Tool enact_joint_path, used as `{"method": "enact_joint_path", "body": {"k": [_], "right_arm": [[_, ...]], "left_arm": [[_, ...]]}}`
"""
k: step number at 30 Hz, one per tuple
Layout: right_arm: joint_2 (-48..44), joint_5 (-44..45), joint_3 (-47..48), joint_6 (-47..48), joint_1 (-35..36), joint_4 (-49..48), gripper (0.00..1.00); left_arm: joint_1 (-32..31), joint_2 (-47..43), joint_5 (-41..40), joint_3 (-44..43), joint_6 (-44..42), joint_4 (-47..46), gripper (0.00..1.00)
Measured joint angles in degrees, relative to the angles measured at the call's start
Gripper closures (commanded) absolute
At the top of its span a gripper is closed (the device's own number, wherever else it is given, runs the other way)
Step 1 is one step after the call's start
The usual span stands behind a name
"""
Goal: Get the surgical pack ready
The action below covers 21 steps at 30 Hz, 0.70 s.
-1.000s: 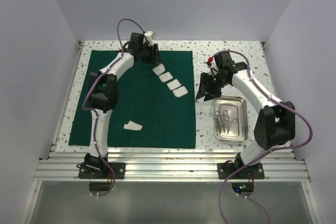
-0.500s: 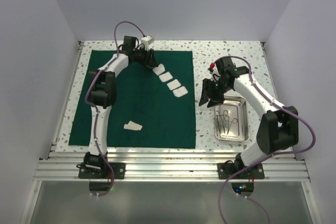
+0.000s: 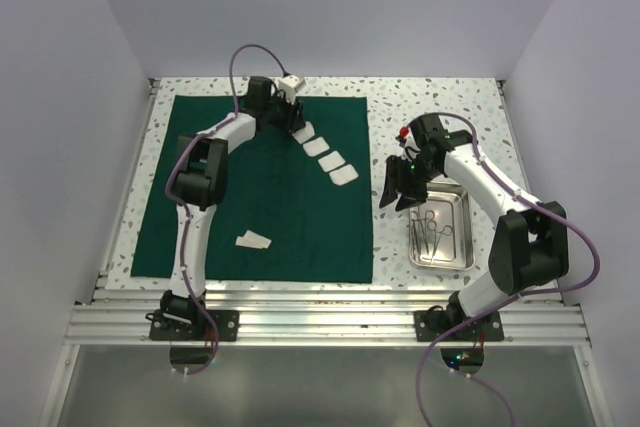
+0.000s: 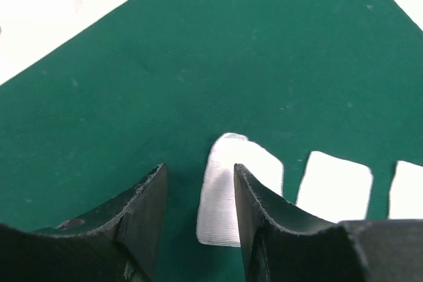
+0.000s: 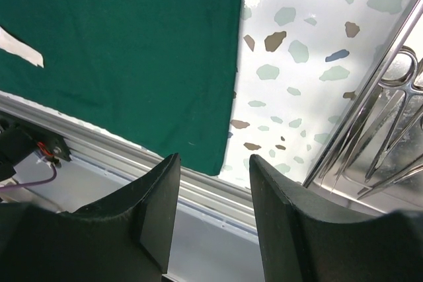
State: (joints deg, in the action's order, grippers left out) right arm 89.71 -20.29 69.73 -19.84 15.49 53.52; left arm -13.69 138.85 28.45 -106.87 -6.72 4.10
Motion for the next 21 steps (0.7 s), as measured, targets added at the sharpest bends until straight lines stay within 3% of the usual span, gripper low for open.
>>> {"method": "enact_joint_path", "body": {"k": [13, 21], "right_arm": [[0.0, -0.2, -0.2, 0.4, -0.1, -0.5, 0.50], [0.0, -0.3, -0.2, 0.5, -0.2, -0.8, 0.50]], "left_arm": [[-3.0, -3.5, -7.0, 8.6, -3.7, -6.9, 0.56], [-5.1, -4.2, -9.2, 9.0, -4.5, -7.3, 0.57]]}}
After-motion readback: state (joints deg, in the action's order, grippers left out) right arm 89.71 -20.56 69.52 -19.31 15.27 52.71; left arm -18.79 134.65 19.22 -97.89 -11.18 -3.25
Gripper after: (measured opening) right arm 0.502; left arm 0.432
